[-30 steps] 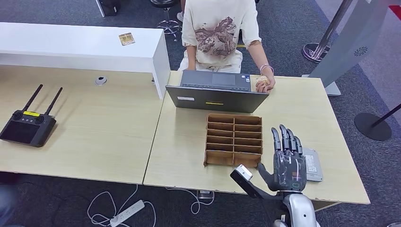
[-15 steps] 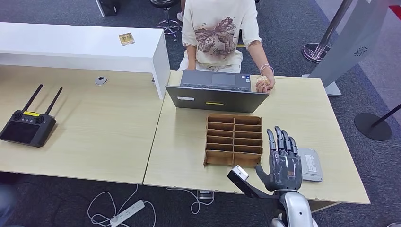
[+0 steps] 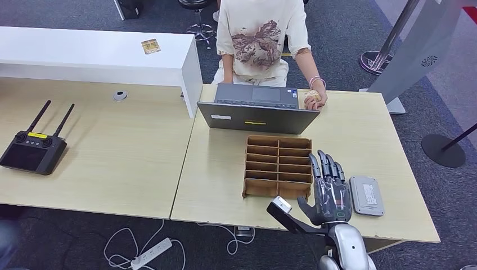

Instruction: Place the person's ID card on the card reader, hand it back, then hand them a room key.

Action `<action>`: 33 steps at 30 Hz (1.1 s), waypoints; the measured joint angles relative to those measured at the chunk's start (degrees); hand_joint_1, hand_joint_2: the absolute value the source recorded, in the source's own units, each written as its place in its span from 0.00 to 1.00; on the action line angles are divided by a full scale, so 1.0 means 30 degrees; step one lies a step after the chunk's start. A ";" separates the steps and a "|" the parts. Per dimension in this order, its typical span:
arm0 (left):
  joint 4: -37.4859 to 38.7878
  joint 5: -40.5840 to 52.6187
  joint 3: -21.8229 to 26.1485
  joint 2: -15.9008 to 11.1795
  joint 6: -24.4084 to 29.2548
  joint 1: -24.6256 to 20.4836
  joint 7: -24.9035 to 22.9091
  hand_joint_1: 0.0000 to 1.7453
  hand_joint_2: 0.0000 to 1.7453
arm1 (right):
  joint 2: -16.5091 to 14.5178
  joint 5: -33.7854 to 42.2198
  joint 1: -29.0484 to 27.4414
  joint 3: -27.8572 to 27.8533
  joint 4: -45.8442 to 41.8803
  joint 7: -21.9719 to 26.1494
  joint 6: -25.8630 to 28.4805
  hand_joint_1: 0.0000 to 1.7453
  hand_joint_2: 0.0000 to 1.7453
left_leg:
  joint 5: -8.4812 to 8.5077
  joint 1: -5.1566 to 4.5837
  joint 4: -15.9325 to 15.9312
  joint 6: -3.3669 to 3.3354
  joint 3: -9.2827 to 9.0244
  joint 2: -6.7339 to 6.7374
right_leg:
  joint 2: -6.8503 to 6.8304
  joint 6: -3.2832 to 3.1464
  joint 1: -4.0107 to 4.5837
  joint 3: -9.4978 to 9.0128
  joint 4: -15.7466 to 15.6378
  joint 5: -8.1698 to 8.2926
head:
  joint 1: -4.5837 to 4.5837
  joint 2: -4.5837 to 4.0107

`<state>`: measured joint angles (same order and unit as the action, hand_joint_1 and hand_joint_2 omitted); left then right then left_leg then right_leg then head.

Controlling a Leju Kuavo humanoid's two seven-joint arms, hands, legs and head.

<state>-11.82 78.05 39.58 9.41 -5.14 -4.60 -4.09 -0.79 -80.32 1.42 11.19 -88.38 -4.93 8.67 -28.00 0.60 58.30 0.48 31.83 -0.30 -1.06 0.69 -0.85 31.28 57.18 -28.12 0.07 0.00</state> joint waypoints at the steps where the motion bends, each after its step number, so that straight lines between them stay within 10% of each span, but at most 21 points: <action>1: 0.0000 0.0013 0.0000 -0.0002 -0.0002 -0.0001 0.0006 0.00 0.00 | 0.0038 0.0277 0.0084 0.0000 0.0102 0.0137 -0.0066 0.00 1.00 | 0.0000 0.0000 0.0000 0.0000 0.0000 0.0000 | 0.0000 0.0000 0.0000 0.0000 0.0000 0.0000 | 0.0000 0.0000; 33: 0.0000 0.0240 0.0000 -0.0004 -0.0007 -0.0051 0.0284 0.00 0.00 | 0.1003 0.0001 0.1912 0.0004 0.2118 -0.0579 -0.0273 0.00 1.00 | 0.0003 -0.0001 0.0002 -0.0001 -0.0002 0.0000 | 0.0001 0.0003 0.0000 0.0000 0.0001 0.0016 | 0.0000 0.0000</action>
<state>-11.82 78.77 39.58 9.40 -5.16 -4.76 -3.24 2.22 -80.32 7.16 11.20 -82.03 -6.67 7.85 -27.99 0.60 58.30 0.48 31.82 -0.30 -1.06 0.70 -0.85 31.28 57.19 -28.08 0.07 0.00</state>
